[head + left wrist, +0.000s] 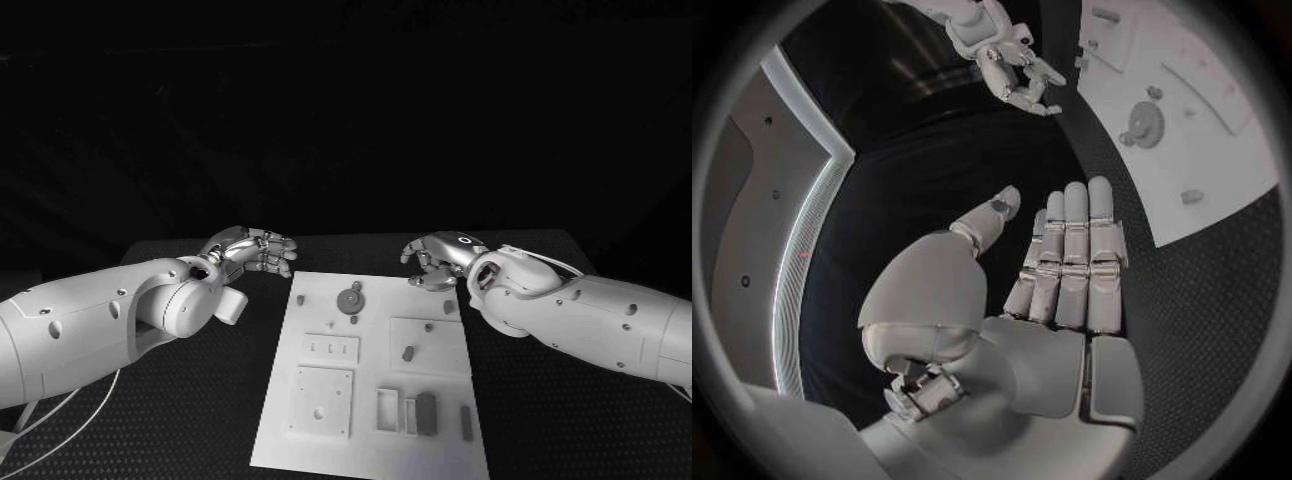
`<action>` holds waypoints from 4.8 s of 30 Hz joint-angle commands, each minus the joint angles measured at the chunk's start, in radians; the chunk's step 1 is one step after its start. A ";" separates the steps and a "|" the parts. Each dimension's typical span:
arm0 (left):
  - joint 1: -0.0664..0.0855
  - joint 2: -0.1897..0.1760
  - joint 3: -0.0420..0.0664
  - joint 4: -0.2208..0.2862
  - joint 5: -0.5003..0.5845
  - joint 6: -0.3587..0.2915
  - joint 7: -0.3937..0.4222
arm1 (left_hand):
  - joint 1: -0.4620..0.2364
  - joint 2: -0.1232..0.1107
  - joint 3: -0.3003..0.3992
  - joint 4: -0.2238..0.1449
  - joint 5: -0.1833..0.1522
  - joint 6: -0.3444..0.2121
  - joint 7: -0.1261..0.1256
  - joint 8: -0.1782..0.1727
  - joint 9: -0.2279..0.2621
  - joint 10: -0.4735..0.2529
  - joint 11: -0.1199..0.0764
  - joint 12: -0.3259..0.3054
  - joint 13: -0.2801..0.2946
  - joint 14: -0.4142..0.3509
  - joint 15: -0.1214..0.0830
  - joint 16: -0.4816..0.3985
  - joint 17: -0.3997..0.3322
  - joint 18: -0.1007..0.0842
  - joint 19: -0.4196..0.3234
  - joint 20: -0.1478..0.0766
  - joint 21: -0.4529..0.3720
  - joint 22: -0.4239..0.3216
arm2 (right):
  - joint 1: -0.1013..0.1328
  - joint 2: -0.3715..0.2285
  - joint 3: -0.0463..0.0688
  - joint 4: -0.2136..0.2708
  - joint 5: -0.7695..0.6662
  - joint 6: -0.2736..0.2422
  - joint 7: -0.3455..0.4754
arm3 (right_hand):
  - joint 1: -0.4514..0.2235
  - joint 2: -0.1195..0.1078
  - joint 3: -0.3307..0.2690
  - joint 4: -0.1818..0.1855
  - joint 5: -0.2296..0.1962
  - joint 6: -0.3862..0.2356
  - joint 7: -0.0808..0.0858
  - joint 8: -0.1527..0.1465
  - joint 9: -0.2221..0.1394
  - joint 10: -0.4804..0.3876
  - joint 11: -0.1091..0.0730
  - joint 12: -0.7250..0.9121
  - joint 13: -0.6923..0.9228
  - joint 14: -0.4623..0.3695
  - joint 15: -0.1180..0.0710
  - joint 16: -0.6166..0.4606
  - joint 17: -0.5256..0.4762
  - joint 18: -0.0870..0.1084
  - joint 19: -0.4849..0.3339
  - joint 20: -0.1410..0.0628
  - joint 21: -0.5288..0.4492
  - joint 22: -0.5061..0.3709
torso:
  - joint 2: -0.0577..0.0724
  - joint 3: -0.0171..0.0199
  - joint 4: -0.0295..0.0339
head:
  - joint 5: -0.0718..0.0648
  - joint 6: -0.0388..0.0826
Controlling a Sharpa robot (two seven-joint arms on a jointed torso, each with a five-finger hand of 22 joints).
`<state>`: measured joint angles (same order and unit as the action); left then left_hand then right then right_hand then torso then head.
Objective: Assemble the parts on the task board
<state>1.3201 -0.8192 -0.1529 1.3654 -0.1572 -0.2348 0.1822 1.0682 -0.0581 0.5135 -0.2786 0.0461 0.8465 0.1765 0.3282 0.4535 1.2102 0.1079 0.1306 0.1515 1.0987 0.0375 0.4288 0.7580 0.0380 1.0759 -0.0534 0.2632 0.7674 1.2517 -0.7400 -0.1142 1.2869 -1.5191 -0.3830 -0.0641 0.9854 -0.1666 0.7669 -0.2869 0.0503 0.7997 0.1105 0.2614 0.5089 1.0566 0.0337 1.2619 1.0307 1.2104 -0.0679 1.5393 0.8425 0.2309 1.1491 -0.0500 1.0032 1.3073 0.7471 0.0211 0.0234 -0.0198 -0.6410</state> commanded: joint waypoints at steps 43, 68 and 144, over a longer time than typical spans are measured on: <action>-0.002 0.009 0.000 -0.020 -0.002 0.028 0.017 | -0.010 -0.001 -0.004 -0.003 0.005 -0.003 0.007 -0.005 -0.002 0.008 -0.002 -0.009 0.003 0.007 0.004 -0.010 0.005 0.012 -0.002 -0.004 -0.008 0.002 | -0.119 -0.080 -0.005 -0.117 0.154 0.013 0.220 | 0.062 -0.035 -0.130 0.002 -0.001 0.043 0.035 0.001 -0.007 -0.047 0.001 -0.009 -0.008 -0.053 -0.003 -0.023 -0.008 0.031 -0.056 0.032 -0.038 0.011 | -0.006 0.0030 -0.0206 | -0.008 -0.008; -0.003 0.009 0.000 -0.020 -0.002 0.032 0.014 | -0.011 0.000 -0.005 -0.002 0.005 -0.003 0.007 -0.005 -0.002 0.009 -0.001 -0.010 0.003 0.008 0.004 -0.013 0.008 0.012 -0.002 -0.004 -0.009 0.003 | -0.145 -0.033 -0.005 -0.187 0.160 -0.021 0.221 | 0.076 0.040 -0.146 0.002 -0.001 0.138 0.020 0.046 0.012 -0.028 -0.014 -0.001 -0.011 -0.039 -0.016 -0.011 -0.009 0.031 -0.041 0.027 -0.031 0.016 | -0.008 0.0008 -0.0210 | -0.002 -0.017; -0.003 0.004 0.000 -0.014 -0.017 0.042 0.003 | -0.011 0.001 -0.007 -0.002 0.004 -0.003 0.007 -0.005 -0.002 0.010 -0.001 -0.015 0.006 0.009 0.004 -0.021 0.016 0.012 -0.002 -0.004 -0.012 0.005 | -0.159 -0.010 -0.003 -0.180 0.182 -0.090 0.201 | 0.129 0.125 -0.140 -0.005 -0.001 0.229 -0.014 0.082 0.054 -0.023 -0.046 -0.001 -0.013 -0.042 -0.045 -0.002 -0.009 0.031 -0.046 0.021 -0.023 0.020 | -0.010 0.0005 -0.0214 | -0.005 -0.029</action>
<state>1.3163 -0.8174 -0.1538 1.3475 -0.1630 -0.2117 0.1826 1.0683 -0.0579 0.5108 -0.2813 0.0461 0.8430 0.1801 0.3282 0.4523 1.2133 0.1039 0.1190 0.1564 1.1023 0.0411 0.4134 0.7736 0.0301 1.0757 -0.0533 0.2564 0.7716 1.0930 -0.7509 -0.1181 1.1025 -1.3429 -0.4555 0.1370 1.1111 -0.0414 0.6336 -0.2925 0.0492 0.9622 0.0823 0.3261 0.5367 1.0312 -0.0056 1.2572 1.0192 1.1703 -0.1071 1.5314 0.8325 0.2351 1.1021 -0.0250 0.9743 1.3074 0.7376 0.0221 0.0022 -0.0237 -0.6714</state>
